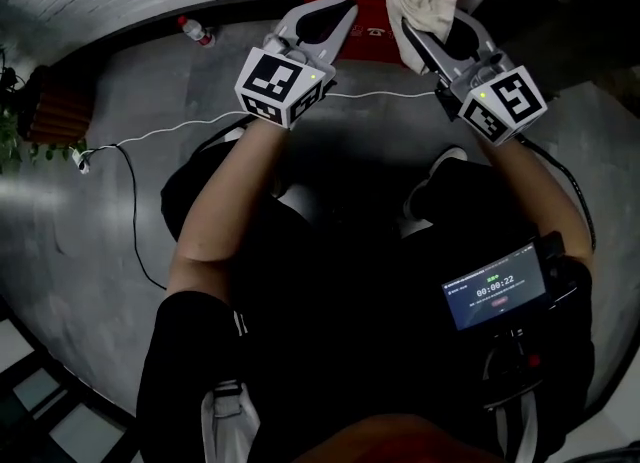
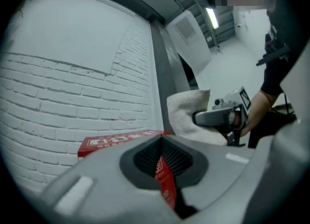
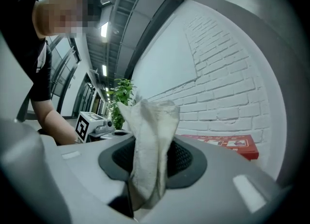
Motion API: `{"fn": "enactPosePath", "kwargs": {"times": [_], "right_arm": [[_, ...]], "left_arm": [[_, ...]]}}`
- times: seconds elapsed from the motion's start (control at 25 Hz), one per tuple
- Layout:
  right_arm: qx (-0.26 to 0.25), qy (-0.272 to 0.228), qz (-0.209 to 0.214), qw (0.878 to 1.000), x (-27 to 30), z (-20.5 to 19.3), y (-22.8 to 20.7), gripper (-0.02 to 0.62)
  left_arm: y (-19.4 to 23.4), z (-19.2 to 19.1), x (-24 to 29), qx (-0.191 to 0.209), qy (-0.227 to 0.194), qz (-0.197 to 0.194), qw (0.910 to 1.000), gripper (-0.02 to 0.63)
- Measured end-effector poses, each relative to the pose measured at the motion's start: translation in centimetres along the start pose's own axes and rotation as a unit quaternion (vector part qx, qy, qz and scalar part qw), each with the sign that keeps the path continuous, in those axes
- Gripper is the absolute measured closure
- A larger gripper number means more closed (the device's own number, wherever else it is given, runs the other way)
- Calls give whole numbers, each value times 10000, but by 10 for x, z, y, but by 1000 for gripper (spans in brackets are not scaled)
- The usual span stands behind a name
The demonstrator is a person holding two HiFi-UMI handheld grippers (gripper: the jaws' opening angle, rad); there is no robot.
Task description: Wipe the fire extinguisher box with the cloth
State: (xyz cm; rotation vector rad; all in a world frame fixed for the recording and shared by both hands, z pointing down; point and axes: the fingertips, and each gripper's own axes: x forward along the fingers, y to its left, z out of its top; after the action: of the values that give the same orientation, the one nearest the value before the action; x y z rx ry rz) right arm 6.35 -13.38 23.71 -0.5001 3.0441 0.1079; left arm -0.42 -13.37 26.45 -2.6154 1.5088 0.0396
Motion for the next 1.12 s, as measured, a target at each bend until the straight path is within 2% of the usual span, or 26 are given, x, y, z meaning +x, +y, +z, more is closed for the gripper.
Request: {"fn": "enactPosePath", "kwargs": {"times": [0.2,0.36,0.64,1.12], "right_arm": [[1,107,216,9997,17,-14,13,460],[25,137,367,9992,26,-23,28,460],[195,107,248,9994,26,-22,18,462],[32,136,252,9996,24,-29,17,462]], "left_arm": [[-2,-4,1,-50,1,-137,9999,603],[1,-1,-5,-65,-32,-74,9999,603],[3,7,-5,-154,-162,11,9997,603],[9,10,-6,-348,-295,21,9990,603]]}}
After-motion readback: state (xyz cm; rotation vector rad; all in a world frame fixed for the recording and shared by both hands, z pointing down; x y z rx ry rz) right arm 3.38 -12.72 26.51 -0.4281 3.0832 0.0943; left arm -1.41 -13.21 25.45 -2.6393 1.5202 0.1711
